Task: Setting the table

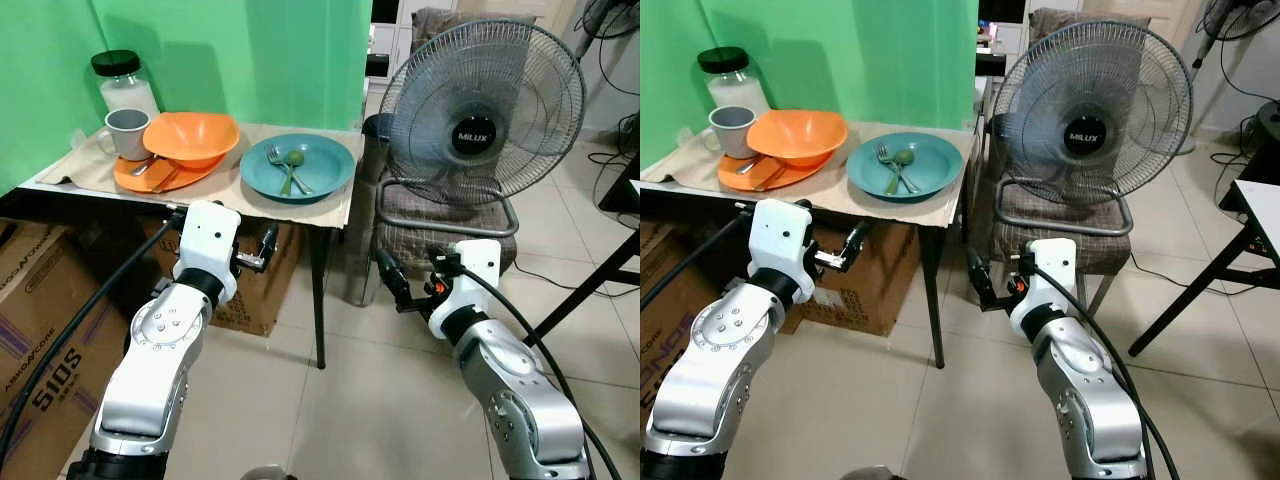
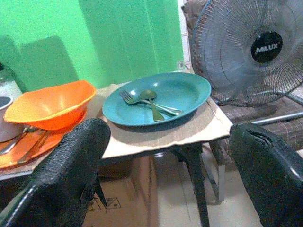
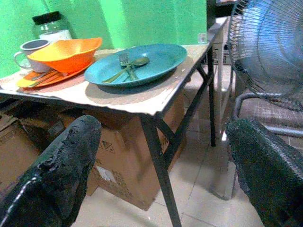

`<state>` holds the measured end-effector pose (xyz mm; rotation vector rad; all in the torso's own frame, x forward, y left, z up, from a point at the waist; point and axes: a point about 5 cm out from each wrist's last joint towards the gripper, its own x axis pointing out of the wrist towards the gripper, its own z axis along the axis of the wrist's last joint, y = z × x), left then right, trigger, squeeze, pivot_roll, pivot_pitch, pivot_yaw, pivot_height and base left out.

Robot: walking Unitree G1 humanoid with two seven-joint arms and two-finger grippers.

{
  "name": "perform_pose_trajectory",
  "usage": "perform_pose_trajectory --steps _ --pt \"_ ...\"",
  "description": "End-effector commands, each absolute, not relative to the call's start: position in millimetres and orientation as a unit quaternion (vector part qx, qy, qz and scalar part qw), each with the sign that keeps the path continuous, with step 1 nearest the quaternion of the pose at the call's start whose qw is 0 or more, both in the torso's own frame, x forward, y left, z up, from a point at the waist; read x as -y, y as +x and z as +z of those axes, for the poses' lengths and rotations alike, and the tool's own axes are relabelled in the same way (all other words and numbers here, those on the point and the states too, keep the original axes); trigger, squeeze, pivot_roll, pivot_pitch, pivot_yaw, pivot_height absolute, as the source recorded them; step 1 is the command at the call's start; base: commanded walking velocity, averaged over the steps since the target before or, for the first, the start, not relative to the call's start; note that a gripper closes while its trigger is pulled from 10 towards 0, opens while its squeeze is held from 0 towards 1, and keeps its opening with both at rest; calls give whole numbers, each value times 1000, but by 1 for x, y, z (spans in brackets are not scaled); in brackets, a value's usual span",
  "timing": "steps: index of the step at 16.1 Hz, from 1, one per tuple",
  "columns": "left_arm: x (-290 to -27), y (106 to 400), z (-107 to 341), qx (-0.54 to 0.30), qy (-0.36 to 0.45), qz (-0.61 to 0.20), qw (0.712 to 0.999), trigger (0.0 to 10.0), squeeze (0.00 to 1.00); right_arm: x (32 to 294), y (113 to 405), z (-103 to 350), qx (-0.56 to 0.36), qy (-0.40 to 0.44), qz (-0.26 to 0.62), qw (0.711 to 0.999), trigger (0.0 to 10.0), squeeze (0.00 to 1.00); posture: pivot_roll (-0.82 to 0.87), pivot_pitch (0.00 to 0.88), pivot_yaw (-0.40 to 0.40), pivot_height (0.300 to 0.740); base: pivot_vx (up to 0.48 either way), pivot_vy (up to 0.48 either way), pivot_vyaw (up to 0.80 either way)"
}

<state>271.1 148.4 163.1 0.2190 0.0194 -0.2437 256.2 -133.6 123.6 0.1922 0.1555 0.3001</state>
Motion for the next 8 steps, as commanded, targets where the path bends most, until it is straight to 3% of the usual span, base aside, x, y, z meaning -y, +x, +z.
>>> perform_pose_trajectory --steps 1,3,8 --pt "-149 273 161 -17 111 -125 986 10000 0 135 259 124 -79 95 148 981 10000 0 88 0 38 740 270 0 800" --pt "-151 273 162 -16 116 -124 985 10000 0 133 263 127 -73 82 158 981 10000 0 93 0 31 740 300 0 603" --pt "-155 272 163 -15 122 -123 985 10000 0 125 269 129 -66 67 192 977 10000 0 117 0 15 740 302 0 0"
